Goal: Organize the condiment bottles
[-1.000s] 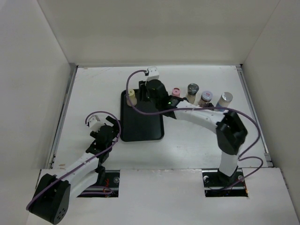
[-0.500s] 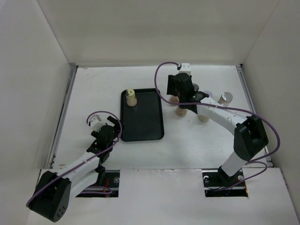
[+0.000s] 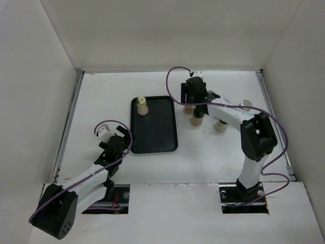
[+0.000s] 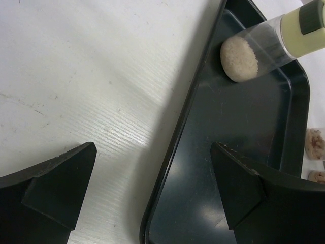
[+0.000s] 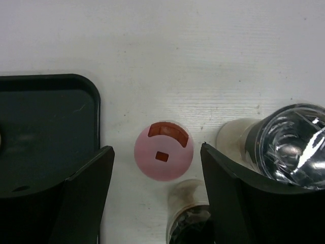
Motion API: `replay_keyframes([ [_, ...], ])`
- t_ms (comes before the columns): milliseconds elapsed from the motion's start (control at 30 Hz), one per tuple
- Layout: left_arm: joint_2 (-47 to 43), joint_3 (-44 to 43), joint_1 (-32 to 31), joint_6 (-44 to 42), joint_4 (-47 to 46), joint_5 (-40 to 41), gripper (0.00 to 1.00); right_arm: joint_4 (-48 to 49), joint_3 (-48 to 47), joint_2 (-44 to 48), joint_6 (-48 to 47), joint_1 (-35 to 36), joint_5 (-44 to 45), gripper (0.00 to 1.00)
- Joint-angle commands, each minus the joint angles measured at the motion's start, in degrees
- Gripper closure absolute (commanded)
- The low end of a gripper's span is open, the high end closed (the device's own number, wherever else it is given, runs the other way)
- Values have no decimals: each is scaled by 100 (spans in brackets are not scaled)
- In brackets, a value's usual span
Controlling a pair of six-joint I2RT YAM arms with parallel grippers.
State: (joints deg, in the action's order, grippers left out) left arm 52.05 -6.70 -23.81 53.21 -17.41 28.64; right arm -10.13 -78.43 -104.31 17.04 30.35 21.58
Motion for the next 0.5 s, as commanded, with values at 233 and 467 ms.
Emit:
replay_keyframes([
  [233, 42, -42, -22, -39, -325, -8, 0, 54, -471, -266, -113, -69, -85, 46],
  [467, 42, -42, -31, -65, -360, -8, 0, 1144, -181, 499, -350, 220, 162, 57],
])
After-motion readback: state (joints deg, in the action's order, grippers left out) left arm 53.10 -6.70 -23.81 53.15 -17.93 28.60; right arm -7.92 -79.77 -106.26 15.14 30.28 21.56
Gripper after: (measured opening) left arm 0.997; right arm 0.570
